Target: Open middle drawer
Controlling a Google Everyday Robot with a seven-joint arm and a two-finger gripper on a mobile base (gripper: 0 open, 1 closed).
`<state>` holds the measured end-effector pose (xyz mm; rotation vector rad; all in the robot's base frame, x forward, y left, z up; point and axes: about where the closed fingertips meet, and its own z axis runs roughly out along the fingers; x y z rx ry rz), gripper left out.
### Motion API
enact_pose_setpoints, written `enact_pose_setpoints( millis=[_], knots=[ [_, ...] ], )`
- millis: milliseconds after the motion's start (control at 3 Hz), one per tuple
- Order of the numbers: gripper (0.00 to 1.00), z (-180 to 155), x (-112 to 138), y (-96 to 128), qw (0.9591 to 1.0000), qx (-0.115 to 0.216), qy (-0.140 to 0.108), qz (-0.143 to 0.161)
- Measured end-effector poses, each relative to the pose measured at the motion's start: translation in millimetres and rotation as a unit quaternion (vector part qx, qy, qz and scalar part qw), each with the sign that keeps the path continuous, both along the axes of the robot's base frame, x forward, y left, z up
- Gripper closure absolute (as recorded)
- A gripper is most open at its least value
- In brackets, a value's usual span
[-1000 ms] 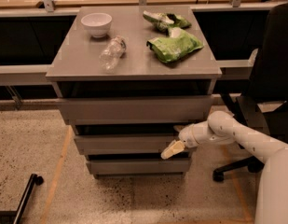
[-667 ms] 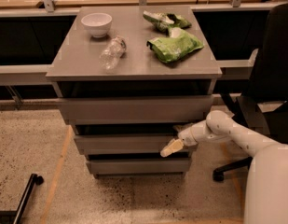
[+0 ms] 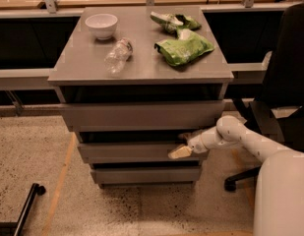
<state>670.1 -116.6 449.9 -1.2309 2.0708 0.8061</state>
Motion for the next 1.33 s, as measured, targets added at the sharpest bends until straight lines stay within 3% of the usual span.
enact_pose_setpoints(
  millis=[667,1000,1333],
  knots=[
    [0.88,2.3,-0.2,0.2,1.0,0.0,0.0,0.0],
    [0.85,0.7,-0.9,2.9,1.0,0.001,0.002,0.002],
    [0.62,-0.4,-1.4,5.0,0.9999,-0.01,0.005,0.005]
  ],
)
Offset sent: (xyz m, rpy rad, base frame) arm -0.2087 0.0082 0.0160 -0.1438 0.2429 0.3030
